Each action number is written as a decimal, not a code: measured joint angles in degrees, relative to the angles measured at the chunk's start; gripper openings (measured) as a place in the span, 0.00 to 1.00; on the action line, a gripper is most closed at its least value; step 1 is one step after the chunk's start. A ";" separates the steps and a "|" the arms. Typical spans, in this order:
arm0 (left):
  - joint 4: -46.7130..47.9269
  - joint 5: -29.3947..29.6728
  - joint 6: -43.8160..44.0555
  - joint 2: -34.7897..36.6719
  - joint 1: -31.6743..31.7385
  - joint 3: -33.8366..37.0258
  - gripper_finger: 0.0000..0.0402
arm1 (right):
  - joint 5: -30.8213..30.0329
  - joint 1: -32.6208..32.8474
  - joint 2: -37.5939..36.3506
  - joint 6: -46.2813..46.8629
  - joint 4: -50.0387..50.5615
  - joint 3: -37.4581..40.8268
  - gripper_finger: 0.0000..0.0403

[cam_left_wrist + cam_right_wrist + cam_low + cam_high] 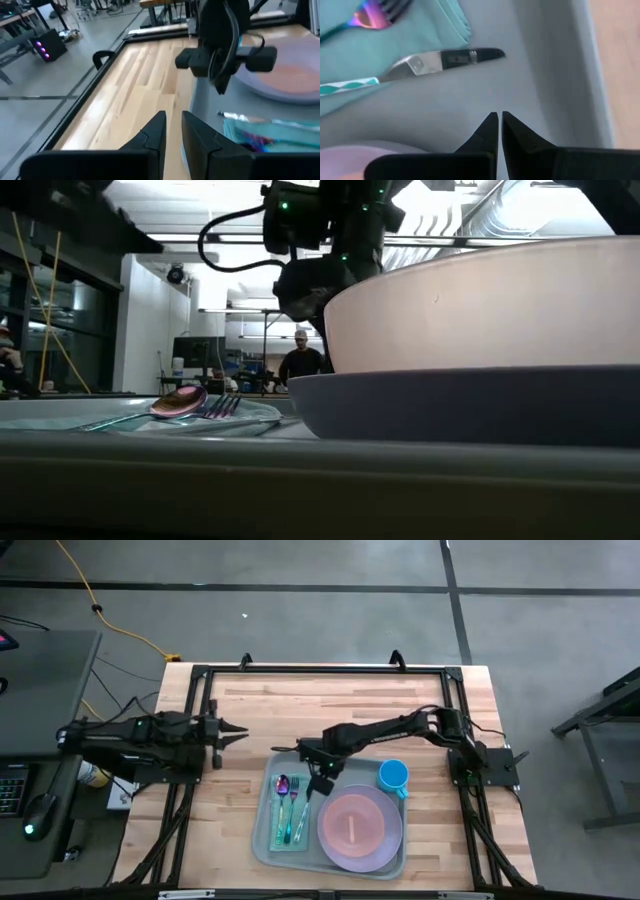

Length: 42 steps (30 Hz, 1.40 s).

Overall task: Set up tray
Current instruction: Adjust the green knife on the blue napkin

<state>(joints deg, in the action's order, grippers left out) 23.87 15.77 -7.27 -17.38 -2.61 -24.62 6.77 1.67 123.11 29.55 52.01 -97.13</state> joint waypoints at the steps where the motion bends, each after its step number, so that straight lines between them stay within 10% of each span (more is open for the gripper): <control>1: 1.40 0.04 0.02 1.11 0.00 0.00 0.22 | 0.29 0.00 -0.03 0.08 -0.91 0.39 0.00; 42: 7.20 1.79 0.02 6.13 0.00 0.04 0.22 | 3.79 -1.33 0.74 1.41 -17.74 8.06 0.00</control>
<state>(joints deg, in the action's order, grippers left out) 31.07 17.56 -7.25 -11.25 -2.61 -24.58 10.57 0.34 123.85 30.96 34.27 -89.08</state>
